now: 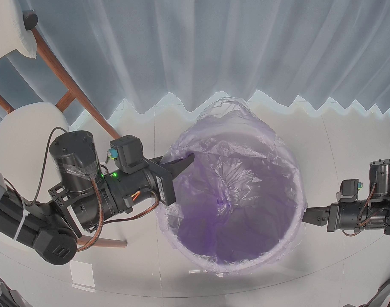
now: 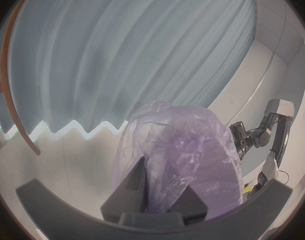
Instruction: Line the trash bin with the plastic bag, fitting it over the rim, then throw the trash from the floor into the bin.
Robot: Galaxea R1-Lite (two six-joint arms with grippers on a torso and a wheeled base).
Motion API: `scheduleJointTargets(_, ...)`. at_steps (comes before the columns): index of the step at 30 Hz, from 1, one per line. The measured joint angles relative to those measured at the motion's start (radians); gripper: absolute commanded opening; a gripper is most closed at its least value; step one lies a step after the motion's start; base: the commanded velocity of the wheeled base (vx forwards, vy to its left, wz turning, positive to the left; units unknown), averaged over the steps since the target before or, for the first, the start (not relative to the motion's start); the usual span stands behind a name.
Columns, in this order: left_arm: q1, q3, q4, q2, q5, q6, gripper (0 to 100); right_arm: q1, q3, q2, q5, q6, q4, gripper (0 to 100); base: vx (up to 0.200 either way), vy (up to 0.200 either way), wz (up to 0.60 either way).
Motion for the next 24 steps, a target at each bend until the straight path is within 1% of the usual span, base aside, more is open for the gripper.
scheduleJointTargets(7, -0.02, 0.024, 0.0, -0.01, -0.003, 0.001, 0, -0.037, -0.062, 0.097, -0.004, 0.008, -0.114, 100, 0.0, 0.0, 0.0)
scheduleJointTargets(15, -0.038, 0.044, -0.002, -0.025, -0.006, 0.001, 0, -0.082, -0.167, 0.194, -0.015, 0.025, -0.13, 100, 0.0, 0.0, 0.0)
scheduleJointTargets(18, -0.039, 0.037, -0.002, -0.028, -0.001, 0.001, 0, -0.091, -0.18, 0.225, -0.027, 0.023, -0.132, 100, 0.0, 0.0, 0.0)
scheduleJointTargets(24, -0.033, 0.014, 0.004, -0.042, 0.0, -0.006, 0, -0.113, -0.176, 0.281, -0.03, 0.028, -0.136, 100, 0.0, 0.0, 0.0)
